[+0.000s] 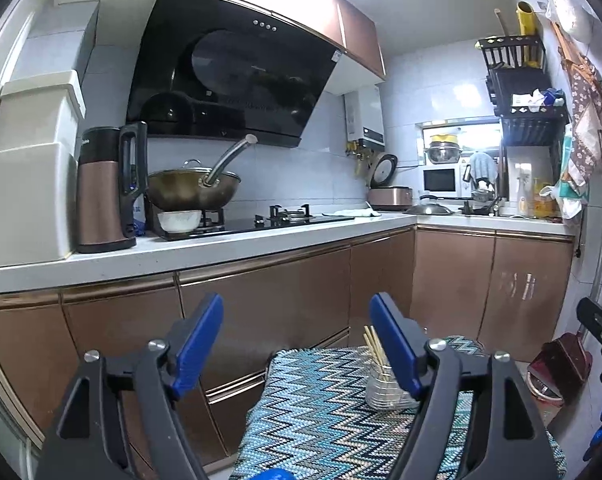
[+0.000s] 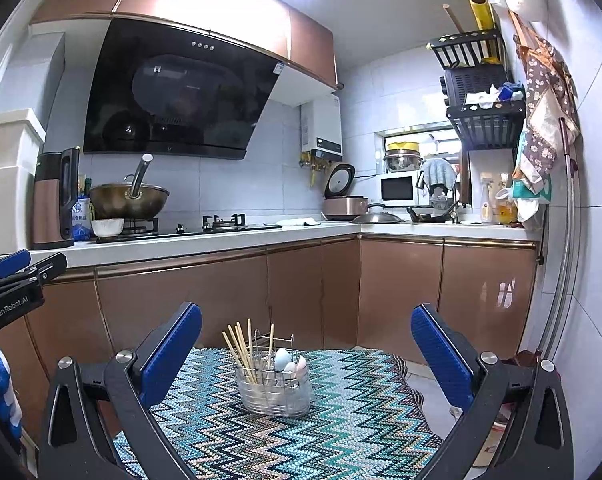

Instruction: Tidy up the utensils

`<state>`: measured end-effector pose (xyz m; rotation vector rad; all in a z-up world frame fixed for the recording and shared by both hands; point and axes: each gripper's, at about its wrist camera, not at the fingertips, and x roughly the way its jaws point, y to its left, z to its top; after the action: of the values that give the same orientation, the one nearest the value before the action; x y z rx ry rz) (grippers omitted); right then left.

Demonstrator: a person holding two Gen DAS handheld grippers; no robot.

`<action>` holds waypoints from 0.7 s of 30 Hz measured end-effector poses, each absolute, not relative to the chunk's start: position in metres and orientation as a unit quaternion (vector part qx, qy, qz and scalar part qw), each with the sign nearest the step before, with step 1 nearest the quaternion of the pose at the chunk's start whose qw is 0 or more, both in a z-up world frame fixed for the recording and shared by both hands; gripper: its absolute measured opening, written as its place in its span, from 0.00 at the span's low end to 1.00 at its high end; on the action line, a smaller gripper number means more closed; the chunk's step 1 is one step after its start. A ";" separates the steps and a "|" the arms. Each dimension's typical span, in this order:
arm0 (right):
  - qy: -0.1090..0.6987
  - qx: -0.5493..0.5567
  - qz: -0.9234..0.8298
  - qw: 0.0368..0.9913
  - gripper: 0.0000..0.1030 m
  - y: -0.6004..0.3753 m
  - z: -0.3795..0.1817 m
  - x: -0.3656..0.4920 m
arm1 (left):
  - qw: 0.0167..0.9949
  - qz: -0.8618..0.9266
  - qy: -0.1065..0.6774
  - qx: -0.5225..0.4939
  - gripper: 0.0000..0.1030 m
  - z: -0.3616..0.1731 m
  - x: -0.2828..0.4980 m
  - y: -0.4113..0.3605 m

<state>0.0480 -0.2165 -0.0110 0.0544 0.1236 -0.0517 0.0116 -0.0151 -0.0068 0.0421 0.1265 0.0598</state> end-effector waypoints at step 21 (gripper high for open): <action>0.074 0.025 -0.022 0.997 1.00 -0.219 -0.016 0.055 | 0.998 0.004 0.067 0.015 0.73 -0.011 0.015 -0.017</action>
<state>0.0550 -0.2190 -0.0162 0.0501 0.1478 -0.0441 0.0152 -0.0170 -0.0110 0.0306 0.1345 0.0073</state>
